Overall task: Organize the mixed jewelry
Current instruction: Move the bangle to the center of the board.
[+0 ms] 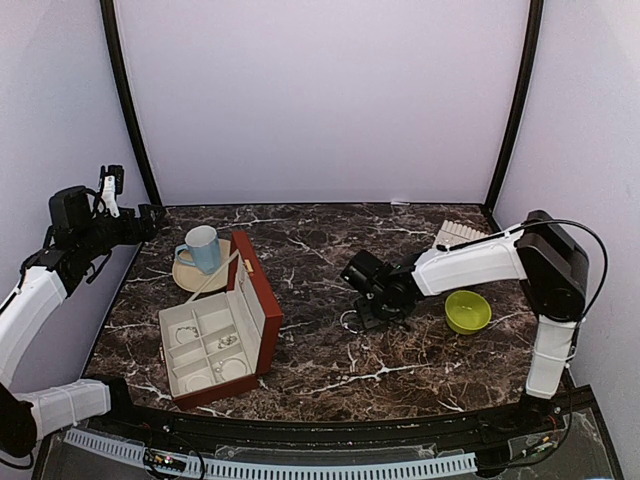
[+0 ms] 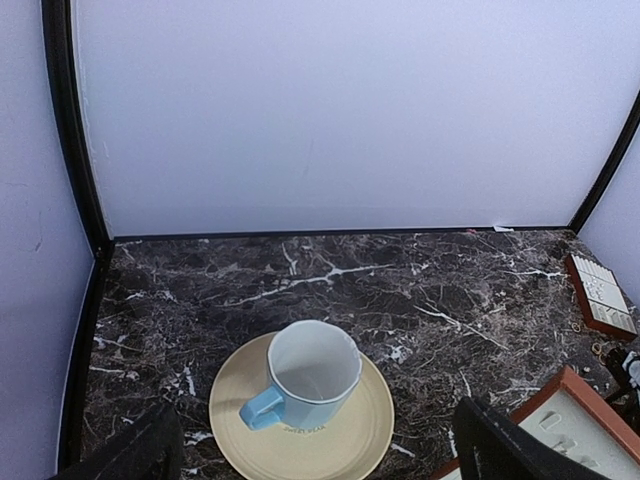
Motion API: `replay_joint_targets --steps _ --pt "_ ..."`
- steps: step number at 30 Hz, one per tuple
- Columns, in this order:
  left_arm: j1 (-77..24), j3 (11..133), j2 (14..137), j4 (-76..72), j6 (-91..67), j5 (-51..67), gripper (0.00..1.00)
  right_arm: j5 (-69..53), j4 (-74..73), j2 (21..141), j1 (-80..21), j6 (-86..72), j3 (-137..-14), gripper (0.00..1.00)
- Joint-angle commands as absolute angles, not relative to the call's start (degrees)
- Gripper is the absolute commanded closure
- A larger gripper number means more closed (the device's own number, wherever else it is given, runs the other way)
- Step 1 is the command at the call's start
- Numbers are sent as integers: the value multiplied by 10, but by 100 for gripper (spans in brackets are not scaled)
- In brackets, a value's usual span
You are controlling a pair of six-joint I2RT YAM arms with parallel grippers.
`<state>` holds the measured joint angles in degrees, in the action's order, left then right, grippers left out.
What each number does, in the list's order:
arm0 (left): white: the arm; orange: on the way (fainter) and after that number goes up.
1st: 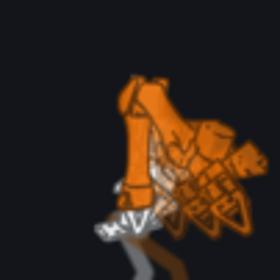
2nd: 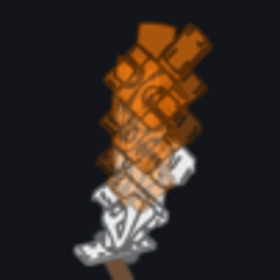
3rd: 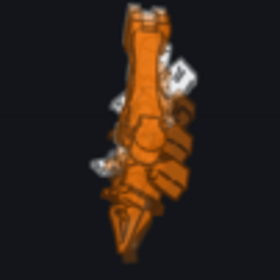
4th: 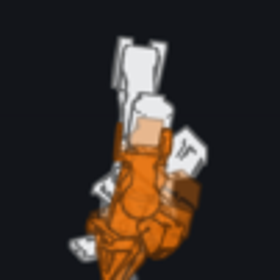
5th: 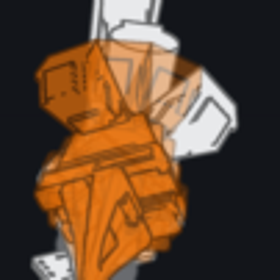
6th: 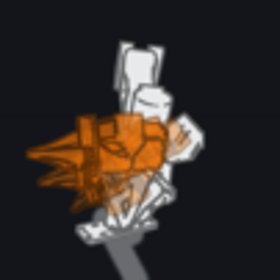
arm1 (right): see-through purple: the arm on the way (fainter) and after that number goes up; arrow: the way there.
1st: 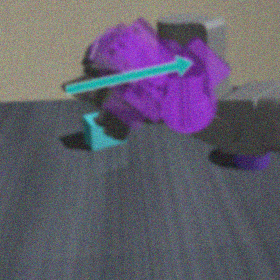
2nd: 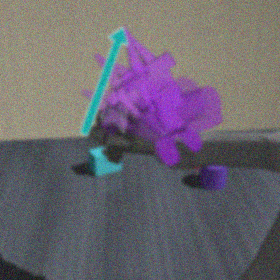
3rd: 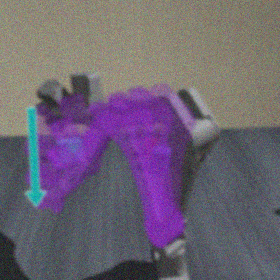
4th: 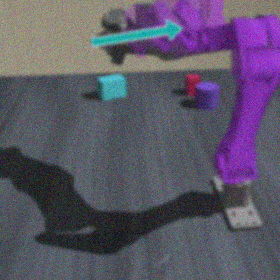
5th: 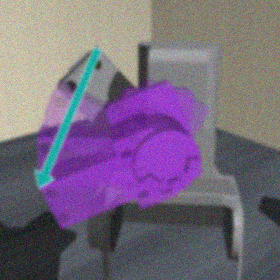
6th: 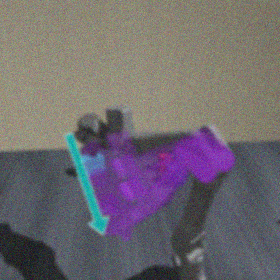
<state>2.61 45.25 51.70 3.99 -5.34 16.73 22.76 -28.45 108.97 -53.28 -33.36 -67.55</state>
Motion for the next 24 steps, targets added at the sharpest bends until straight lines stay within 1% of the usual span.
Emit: replay_joint_targets --steps 1,7,12,18,24 --pt "23 447 502 40 -53 161 4 245 -313 1073 -488 -295 -655 36" --pt "23 448 502 39 -60 171 3 243 -292 1064 -445 -246 -676 36" --pt "23 448 490 44 -65 173 3 218 -304 1053 -442 -258 -718 36" --pt "23 446 468 56 -66 137 3 188 -331 1004 -446 -356 -703 36" --pt "24 447 469 59 -70 134 3 189 -363 1003 -495 -493 -694 38"
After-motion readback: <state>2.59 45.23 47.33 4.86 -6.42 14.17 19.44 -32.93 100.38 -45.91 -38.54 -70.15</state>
